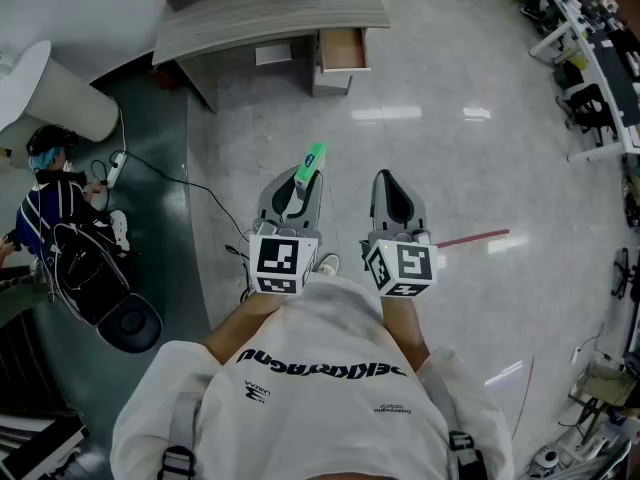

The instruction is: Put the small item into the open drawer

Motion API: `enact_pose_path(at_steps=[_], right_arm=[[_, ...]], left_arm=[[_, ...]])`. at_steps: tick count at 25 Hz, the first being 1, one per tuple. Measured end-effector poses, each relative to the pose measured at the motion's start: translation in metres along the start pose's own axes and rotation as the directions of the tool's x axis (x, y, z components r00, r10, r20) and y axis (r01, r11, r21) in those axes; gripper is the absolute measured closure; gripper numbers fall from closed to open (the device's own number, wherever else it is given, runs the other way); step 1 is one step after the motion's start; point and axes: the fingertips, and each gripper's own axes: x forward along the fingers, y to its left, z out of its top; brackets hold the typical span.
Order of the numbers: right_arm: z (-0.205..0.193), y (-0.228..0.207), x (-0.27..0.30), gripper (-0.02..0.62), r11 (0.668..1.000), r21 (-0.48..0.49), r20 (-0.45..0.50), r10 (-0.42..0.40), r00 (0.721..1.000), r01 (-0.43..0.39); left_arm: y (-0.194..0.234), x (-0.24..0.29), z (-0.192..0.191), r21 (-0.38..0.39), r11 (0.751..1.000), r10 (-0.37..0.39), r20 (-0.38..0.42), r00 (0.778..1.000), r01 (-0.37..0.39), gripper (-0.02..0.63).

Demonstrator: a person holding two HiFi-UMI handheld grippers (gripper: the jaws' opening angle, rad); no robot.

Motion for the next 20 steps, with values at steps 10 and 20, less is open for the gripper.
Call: enact_pose_path(at_steps=[10, 20], right_arm=[[-0.006, -0.015, -0.020, 0.563, 0.997, 0.057, 0.034, 0.056, 0.998, -0.058], [-0.023, -0.025, -0.012, 0.563, 0.996, 0.042, -0.013, 0.074, 0.997, -0.074]], left_arm=[[-0.031, -0.007, -0.011, 0.001, 1.000, 0.027, -0.014, 1.000, -0.027, 0.509], [-0.039, 0.001, -0.029, -0.001, 0.999, 0.042, -0.045, 0.998, -0.042, 0.509]])
